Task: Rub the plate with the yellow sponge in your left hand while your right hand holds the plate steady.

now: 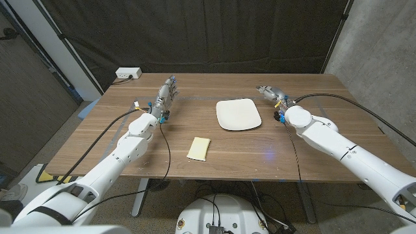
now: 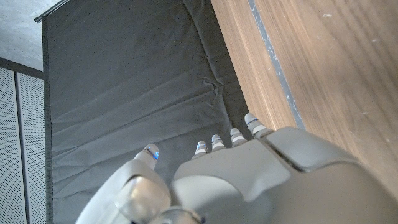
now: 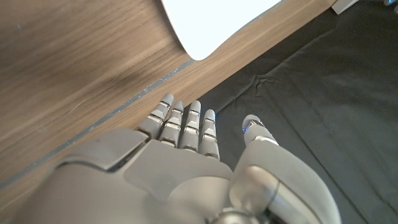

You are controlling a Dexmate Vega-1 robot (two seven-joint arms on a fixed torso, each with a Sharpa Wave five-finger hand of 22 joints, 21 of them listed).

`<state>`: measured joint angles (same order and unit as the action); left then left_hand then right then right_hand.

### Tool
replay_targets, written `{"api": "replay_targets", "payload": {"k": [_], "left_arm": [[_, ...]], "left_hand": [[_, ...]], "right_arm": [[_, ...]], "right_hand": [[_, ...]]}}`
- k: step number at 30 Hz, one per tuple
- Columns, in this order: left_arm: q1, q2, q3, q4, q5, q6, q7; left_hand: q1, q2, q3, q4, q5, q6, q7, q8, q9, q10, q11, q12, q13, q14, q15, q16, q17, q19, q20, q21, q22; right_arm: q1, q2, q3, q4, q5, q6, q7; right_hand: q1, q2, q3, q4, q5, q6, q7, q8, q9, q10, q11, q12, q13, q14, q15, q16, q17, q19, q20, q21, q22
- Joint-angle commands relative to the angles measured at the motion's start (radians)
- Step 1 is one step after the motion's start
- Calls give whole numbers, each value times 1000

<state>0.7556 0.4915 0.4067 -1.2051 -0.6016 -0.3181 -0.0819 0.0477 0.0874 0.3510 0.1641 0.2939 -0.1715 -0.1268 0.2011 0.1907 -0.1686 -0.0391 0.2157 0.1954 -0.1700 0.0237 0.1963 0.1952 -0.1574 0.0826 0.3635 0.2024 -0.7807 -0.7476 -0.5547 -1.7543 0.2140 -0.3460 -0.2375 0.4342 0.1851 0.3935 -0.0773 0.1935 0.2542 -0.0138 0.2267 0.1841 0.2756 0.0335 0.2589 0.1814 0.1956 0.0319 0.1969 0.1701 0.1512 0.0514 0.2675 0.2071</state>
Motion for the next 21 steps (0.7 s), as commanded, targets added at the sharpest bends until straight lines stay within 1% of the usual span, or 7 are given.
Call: {"api": "replay_targets", "payload": {"k": [1, 2, 9, 13, 15, 17, 21], "left_arm": [[6, 8, 2, -17, 2, 2, -3], [8, 10, 1, -21, 0, 4, -5], [18, 21, 0, -39, -1, 6, -10], [25, 27, -2, -52, -2, 8, -11], [30, 32, -3, -59, -3, 9, -12], [34, 36, -4, -66, -4, 11, -12], [42, 44, -6, -76, -7, 12, -18]], "left_hand": [[7, 53, 5, -1, 1, -113, 7, 3, 1, -51, 6, 4, 0, -21, -3, 5, 0, 8, -2, 5, 1], [7, 53, 5, -1, 1, -113, 8, 3, 1, -51, 7, 4, 0, -20, -3, 5, 0, 8, -1, 5, 1], [9, 53, 6, -2, 1, -108, 9, 4, 1, -47, 7, 4, 0, -18, -5, 5, -1, 12, -3, 6, 1], [10, 53, 6, -2, 0, -107, 9, 4, 1, -46, 7, 5, 0, -17, -6, 4, -1, 13, -4, 6, 1], [10, 52, 6, -2, 0, -106, 9, 4, 1, -45, 6, 5, 0, -17, -5, 4, -1, 13, -3, 6, 1], [11, 52, 7, -2, 0, -106, 9, 4, 0, -44, 7, 5, 0, -16, -5, 4, -1, 14, -4, 6, 1], [11, 52, 7, -2, 0, -105, 10, 4, 0, -43, 7, 4, -1, -16, -4, 4, -1, 14, -3, 6, 1]], "right_arm": [[48, -39, -81, -102, -142, -189, 27], [57, -43, -99, -115, -164, -215, 34], [72, -48, -149, -166, -247, -304, 46], [82, -51, -186, -192, -303, -348, 55], [83, -52, -197, -200, -323, -354, 59], [89, -52, -215, -213, -351, -381, 68], [98, -51, -246, -238, -396, -431, 90]], "right_hand": [[18, 2, 14, -2, 4, 11, -2, 4, 1, 16, -3, 5, -1, 17, -6, 8, 3, 15, 0, 8, 1], [20, 2, 15, -3, 4, 12, -3, 4, 1, 19, -5, 5, -1, 20, -9, 8, 3, 16, -2, 8, 2], [45, 0, 31, -16, 6, 29, -5, 3, 2, 30, -10, 2, -1, 37, -31, 6, 2, 30, -4, 14, 2], [60, -2, 38, -24, 4, 59, -5, 9, 2, 44, -13, 3, -1, 42, -43, 2, 2, 32, -5, 16, 3], [64, -3, 40, -24, 3, 74, -9, 12, 2, 51, -12, 4, -1, 43, -44, 1, 3, 35, -7, 17, 4], [66, -2, 41, -23, 2, 93, -10, 15, 2, 58, -11, 4, -1, 48, -50, 2, 5, 36, -10, 18, 4], [70, 0, 45, -22, 1, 121, -15, 20, 2, 80, -19, 8, -1, 64, -60, 6, 7, 42, -9, 21, 5]]}}
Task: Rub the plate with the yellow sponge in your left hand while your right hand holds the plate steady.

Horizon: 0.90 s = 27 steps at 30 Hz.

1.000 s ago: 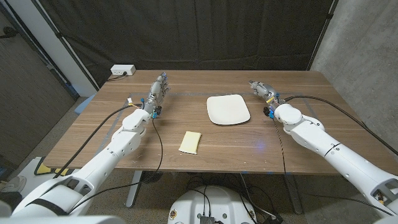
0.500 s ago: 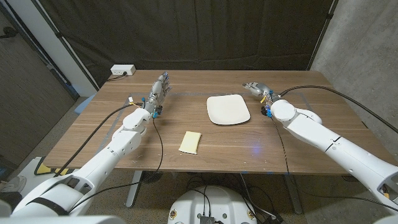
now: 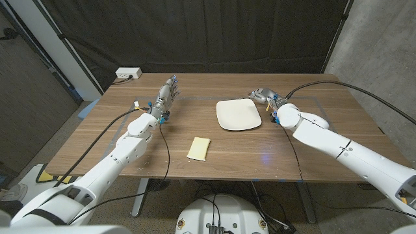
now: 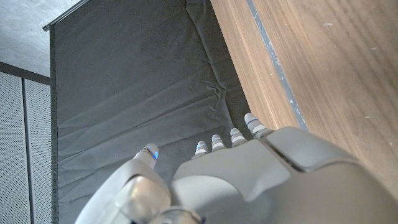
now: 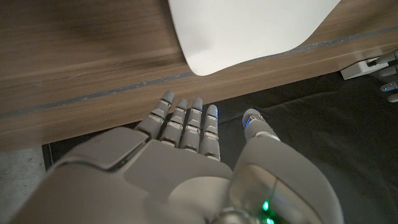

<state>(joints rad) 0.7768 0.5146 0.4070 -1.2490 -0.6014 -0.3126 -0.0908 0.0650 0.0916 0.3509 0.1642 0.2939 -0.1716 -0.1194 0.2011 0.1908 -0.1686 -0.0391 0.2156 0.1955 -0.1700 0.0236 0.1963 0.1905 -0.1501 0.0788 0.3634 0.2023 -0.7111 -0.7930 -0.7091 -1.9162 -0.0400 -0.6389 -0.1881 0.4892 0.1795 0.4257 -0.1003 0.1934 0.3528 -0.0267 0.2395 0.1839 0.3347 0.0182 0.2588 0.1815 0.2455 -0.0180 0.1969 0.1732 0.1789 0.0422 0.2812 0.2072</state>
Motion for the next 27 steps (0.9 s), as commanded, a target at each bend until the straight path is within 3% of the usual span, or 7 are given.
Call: {"api": "replay_targets", "payload": {"k": [1, 5, 7, 9, 18, 21, 27], "left_arm": [[23, 22, -7, -34, -7, 6, -9], [33, 32, -10, -49, -8, 7, -11], [35, 36, -12, -54, -9, 7, -12], [36, 39, -12, -57, -8, 6, -14], [27, 46, -2, -62, -4, 11, -38], [21, 46, 2, -60, -1, 12, -46], [4, 48, 12, -51, 5, 14, -71]], "left_hand": [[-6, 48, 7, -2, 0, -105, 3, 4, 0, -43, 8, 4, -1, -17, -5, 4, 3, 6, 1, 6, 1], [-6, 47, 7, -2, -1, -105, 3, 4, 0, -43, 8, 4, -1, -16, -5, 3, 3, 7, 1, 6, 1], [-6, 47, 7, -2, -1, -104, 3, 3, 0, -43, 8, 4, -1, -15, -4, 3, 3, 7, 1, 6, 1], [-5, 47, 7, -2, -1, -105, 2, 3, 0, -43, 7, 4, -1, -15, -5, 3, 3, 8, 1, 6, 1], [-4, 47, 8, -2, -2, -102, 2, 3, 0, -35, 8, 5, -1, -12, -8, 3, 3, 10, 0, 6, 1], [-4, 46, 8, -2, -2, -100, 4, 4, 0, -33, 8, 5, -1, -9, -9, 4, 3, 12, 0, 7, 1], [-3, 46, 8, -2, -3, -95, 7, 5, 0, -25, 8, 8, -1, 0, -11, 6, 2, 17, 1, 9, 1]], "right_arm": [[30, -6, -99, -81, -153, -147, 44], [40, -7, -130, -104, -197, -196, 66], [50, -8, -153, -115, -224, -226, 84], [66, -12, -179, -124, -250, -253, 111], [90, -27, -237, -154, -311, -309, 193], [91, -27, -246, -159, -325, -320, 205], [119, -23, -284, -157, -357, -345, 259]], "right_hand": [[16, 5, 13, 1, 1, 26, -3, 7, 2, 25, -3, 9, -1, 16, -14, 6, 4, 15, 0, 8, 5], [37, 18, 36, -3, 5, 43, -7, 6, 2, 36, -9, 8, -1, 29, -22, 4, 2, 22, -5, 12, 6], [66, 28, 68, -8, 12, 58, -12, 4, 2, 43, -10, 4, -1, 33, -30, 0, 2, 27, -10, 16, 7], [79, 30, 82, -9, 14, 66, -14, 3, 2, 46, -16, 3, -1, 35, -38, -1, 3, 29, -13, 18, 8], [84, 26, 98, 13, 12, 118, -21, 10, 2, 89, -20, 11, -1, 45, -52, 5, 12, 34, -24, 23, 10], [86, 28, 104, 24, 11, 140, -22, 13, 2, 108, -37, 14, -1, 49, -57, 7, 15, 36, -29, 25, 11], [96, 31, 119, 33, 12, 131, -31, 1, 2, 114, -45, 11, -1, 60, -72, 11, 17, 41, -32, 30, 12]]}}
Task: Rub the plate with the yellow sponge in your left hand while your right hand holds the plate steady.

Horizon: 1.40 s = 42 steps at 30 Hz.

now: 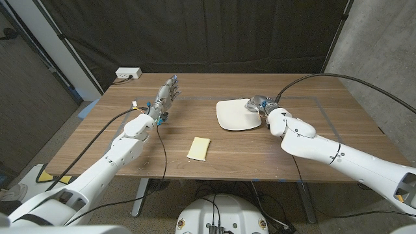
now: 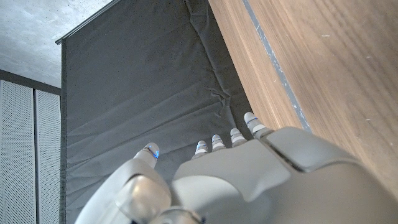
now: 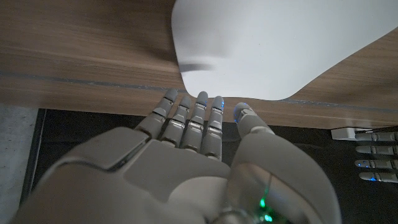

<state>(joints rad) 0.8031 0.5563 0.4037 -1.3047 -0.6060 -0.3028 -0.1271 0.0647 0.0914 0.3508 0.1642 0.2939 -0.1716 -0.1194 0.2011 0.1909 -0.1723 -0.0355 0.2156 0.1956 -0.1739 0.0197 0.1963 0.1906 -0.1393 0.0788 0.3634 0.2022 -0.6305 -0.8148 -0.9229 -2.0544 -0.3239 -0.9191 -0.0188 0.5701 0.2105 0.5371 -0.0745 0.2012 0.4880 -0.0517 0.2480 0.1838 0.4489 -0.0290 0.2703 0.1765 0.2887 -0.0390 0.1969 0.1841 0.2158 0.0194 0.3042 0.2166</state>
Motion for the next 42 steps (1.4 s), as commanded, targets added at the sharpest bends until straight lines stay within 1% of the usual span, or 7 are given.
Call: {"api": "replay_targets", "payload": {"k": [1, 12, 16, 24, 37, 40, 42], "left_arm": [[-26, 6, 18, 8, 12, 2, -39], [-49, 3, 27, 27, 16, -4, -69], [-55, 3, 28, 31, 14, -7, -80], [-62, 4, 30, 36, 14, -14, -98], [-74, 33, 54, 20, 73, -64, -139], [-77, 44, 64, 20, 121, -104, -134], [-81, 63, 74, 10, 176, -123, -118]], "left_hand": [[-2, 46, 8, -3, -3, -95, 6, 5, 0, -19, 2, 8, -1, 5, -8, 7, 2, 7, 0, 9, 2], [-1, 45, 9, -3, -4, -92, 6, 4, 0, -12, 2, 8, -2, 13, -10, 7, 2, 14, 1, 11, 1], [-1, 45, 9, -3, -4, -91, 6, 4, 0, -12, 1, 8, -2, 13, -10, 7, 1, 15, 0, 11, 1], [0, 44, 9, -3, -5, -89, 5, 4, 0, -11, 1, 7, -2, 15, -10, 7, 1, 16, 1, 11, 0], [5, 36, 8, -8, -7, -83, -4, 4, 0, -3, -23, 7, -2, 25, -13, 7, 0, 18, -2, 10, -1], [68, 31, 33, -50, -18, 26, -12, 34, -3, 78, -59, 26, -3, 73, -23, 11, -6, 29, 0, 9, -3], [146, 24, 65, -98, -41, 147, -24, 59, -4, 196, -66, 50, -3, 191, -36, 34, -5, 82, 0, 21, -6]], "right_arm": [[48, -2, -80, -15, -78, -67, 104], [173, 53, -209, 53, -127, -188, 277], [210, 71, -245, 74, -120, -232, 306], [284, 87, -322, 101, -99, -287, 336], [357, 83, -405, 111, -53, -286, 342], [364, 82, -410, 113, -44, -283, 335], [365, 79, -410, 112, -38, -277, 329]], "right_hand": [[17, -2, 10, 10, 4, -9, -10, -13, 2, -10, -1, -7, 4, 17, -57, 11, 6, 5, -9, 8, 3], [63, -6, 28, 20, -5, -178, -27, -74, 5, -163, -44, -81, 4, -63, -76, -14, 5, -11, -31, 16, 8], [143, 8, 93, 7, 13, -235, -27, -72, 5, -227, -48, -89, 5, -111, -81, -17, 4, -37, -47, 16, 11], [219, 5, 151, 0, 27, -296, -29, -71, 6, -278, -50, -88, 5, -167, -66, -19, 5, -65, -62, 18, 15], [163, -52, 68, 36, -9, -294, -18, -56, 6, -262, -40, -73, 6, -184, -44, -12, 3, -77, -54, 22, 13], [160, -57, 59, 34, -13, -287, -17, -53, 6, -257, -34, -71, 6, -184, -42, -12, 2, -77, -53, 23, 12], [159, -59, 55, 33, -14, -286, -17, -52, 6, -257, -33, -71, 6, -184, -41, -12, 1, -77, -52, 23, 12]]}}
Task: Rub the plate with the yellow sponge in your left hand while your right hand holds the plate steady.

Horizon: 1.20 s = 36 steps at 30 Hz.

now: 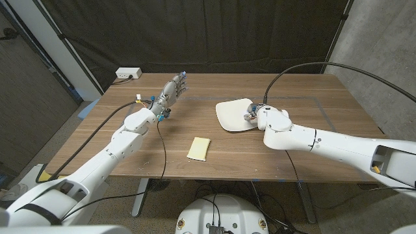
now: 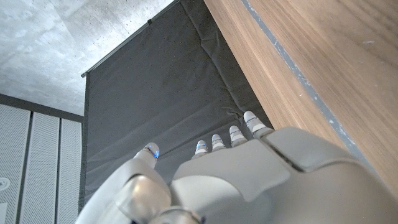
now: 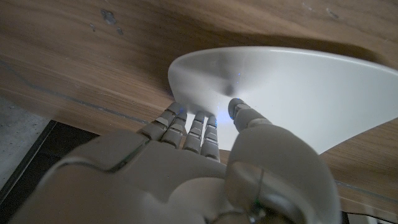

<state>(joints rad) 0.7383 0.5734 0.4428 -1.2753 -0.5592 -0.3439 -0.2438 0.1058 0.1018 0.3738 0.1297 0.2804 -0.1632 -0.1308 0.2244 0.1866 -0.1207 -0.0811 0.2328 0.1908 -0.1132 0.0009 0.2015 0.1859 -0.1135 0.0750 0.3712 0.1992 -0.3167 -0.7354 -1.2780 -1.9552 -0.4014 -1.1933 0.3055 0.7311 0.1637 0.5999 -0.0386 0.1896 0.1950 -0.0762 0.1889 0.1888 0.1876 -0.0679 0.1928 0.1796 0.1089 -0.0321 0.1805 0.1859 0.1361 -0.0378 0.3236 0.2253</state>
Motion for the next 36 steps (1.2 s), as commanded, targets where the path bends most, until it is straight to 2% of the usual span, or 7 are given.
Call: {"api": "replay_targets", "payload": {"k": [1, 3, 5, 8, 20, 28, 36], "left_arm": [[-17, 59, 39, -29, 161, -87, 11], [-16, 88, 45, -55, 225, -96, 36], [-10, 119, 47, -85, 291, -109, 64], [2, 166, 44, -132, 371, -121, 93], [60, 309, 6, -250, 563, -180, 142], [108, 416, -41, -330, 666, -227, 143], [161, 497, -95, -406, 759, -234, 154]], "left_hand": [[143, 8, 56, -90, -41, 194, -20, 47, 0, 198, -30, 41, 2, 191, -29, 41, 3, 83, -2, 22, -2], [200, -4, 76, -131, -63, 310, -6, 72, -1, 317, -28, 62, 3, 302, -39, 70, 16, 122, -11, 37, 1], [251, -18, 92, -171, -72, 395, 2, 92, -1, 391, -31, 70, 4, 360, -55, 85, 27, 150, -23, 50, 3], [284, -20, 105, -195, -76, 435, 1, 99, -2, 451, -40, 78, 5, 399, -77, 100, 36, 166, -29, 58, 5], [345, -77, 108, -255, -81, 427, -39, 86, -1, 449, -56, 47, 7, 417, -101, 111, 46, 212, -42, 80, 9], [386, -119, 103, -285, -75, 399, -57, 68, 0, 428, -57, 21, 10, 423, -103, 117, 55, 247, -29, 96, 11], [437, -161, 100, -303, -65, 416, -80, 69, 1, 435, -62, 11, 13, 435, -107, 121, 60, 276, -16, 110, 11]], "right_arm": [[53, 0, -55, 13, 44, -2, 4], [57, 0, -58, 15, 47, -1, 0], [59, 1, -57, 19, 54, 4, -2], [64, 4, -61, 27, 60, 11, -6], [72, 27, -72, 56, 74, 14, -26], [79, 53, -84, 90, 78, 21, -43], [73, 78, -81, 122, 87, 26, -69]], "right_hand": [[-3, -14, -10, -4, -4, 9, 7, 8, 1, 4, 7, 7, 2, -5, -47, 4, -1, 3, 5, 4, 3], [-3, -15, -13, -4, -5, 8, 7, 8, 1, 4, 6, 7, 2, -5, -47, 4, -2, 2, 5, 4, 2], [-4, -16, -15, -5, -6, 8, 8, 8, 1, 3, 6, 7, 2, -5, -47, 4, -2, 2, 5, 4, 2], [-6, -16, -20, -5, -7, 6, 10, 7, 1, 1, 10, 6, 2, -5, -44, 5, -2, 2, 6, 4, 2], [-12, -13, -32, -4, -10, -2, 12, 5, 1, -3, 14, 4, 2, -8, -44, 5, -3, -1, 7, 5, 0], [-14, -11, -39, -4, -11, -4, 11, 5, 1, -6, 15, 4, 2, -8, -43, 5, -3, -1, 7, 5, 0], [-15, -9, -44, -5, -11, -7, 12, 4, 1, -7, 15, 4, 2, -8, -43, 6, -4, -1, 7, 6, -1]]}}
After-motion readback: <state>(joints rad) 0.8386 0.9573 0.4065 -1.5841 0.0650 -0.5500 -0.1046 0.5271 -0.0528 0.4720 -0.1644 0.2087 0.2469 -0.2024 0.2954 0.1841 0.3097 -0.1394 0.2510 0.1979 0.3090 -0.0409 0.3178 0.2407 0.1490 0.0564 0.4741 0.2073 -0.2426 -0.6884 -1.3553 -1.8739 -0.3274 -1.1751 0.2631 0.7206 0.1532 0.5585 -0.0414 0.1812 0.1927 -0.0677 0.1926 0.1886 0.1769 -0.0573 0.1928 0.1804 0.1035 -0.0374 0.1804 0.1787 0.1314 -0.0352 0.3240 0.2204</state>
